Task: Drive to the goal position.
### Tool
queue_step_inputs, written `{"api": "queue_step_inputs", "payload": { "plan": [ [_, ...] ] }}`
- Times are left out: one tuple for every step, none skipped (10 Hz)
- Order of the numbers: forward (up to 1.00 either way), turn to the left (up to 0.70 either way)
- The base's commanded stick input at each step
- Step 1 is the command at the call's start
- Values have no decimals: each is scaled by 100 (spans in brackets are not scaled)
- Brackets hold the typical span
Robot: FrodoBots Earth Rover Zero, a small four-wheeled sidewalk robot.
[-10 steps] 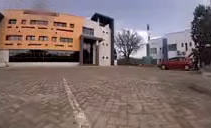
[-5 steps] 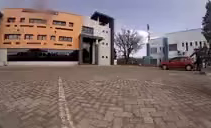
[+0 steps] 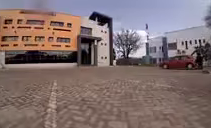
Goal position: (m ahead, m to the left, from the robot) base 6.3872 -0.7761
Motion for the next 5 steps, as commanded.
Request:
{"api": "queue_step_inputs", "payload": {
  "plan": [
    [70,0],
    [70,0],
    [70,0],
    [70,0],
    [70,0]
  ]
}}
